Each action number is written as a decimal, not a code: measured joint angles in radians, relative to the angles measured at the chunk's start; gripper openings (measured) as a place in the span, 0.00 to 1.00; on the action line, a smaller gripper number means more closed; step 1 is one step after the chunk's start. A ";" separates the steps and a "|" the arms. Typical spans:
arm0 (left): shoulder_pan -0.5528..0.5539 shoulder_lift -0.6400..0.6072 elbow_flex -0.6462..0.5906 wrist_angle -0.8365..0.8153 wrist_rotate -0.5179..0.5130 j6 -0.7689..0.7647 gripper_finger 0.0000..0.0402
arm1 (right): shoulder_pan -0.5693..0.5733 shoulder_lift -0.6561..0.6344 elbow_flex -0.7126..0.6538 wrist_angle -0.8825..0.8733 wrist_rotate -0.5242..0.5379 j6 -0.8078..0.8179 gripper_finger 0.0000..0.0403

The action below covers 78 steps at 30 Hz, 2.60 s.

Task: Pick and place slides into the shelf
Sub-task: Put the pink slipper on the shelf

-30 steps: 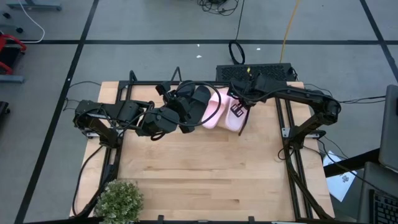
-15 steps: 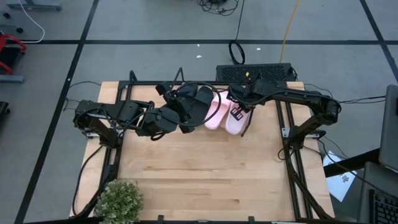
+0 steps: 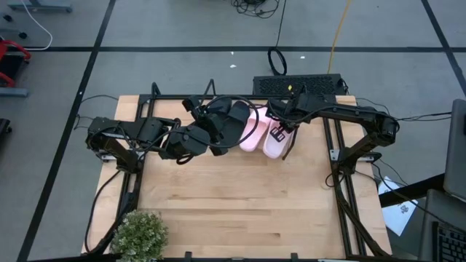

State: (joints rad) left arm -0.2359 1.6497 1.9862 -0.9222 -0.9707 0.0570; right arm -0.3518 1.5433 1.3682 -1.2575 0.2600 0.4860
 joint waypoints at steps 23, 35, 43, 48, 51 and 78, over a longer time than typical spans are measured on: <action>0.000 0.000 0.000 0.008 0.000 0.013 0.47 | 0.020 0.085 0.001 -0.029 0.009 -0.019 0.00; 0.000 0.000 0.000 0.015 0.000 0.027 0.47 | 0.026 0.068 0.066 -0.097 0.106 -0.034 0.00; 0.000 0.000 0.000 0.016 0.000 0.027 0.47 | 0.026 0.068 0.066 -0.084 0.130 -0.061 0.00; 0.000 0.000 0.000 0.016 0.000 0.025 0.47 | 0.025 0.068 0.066 -0.082 0.132 -0.061 0.00; 0.000 0.000 0.000 0.016 0.001 0.024 0.47 | 0.025 0.068 0.066 -0.078 0.132 -0.063 0.00; 0.000 0.000 0.000 0.075 0.003 0.067 0.47 | 0.025 0.067 0.019 -0.101 0.132 -0.083 0.00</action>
State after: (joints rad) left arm -0.2359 1.6497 1.9865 -0.8470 -0.9676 0.1242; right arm -0.3267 1.6104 1.3876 -1.3588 0.3923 0.4030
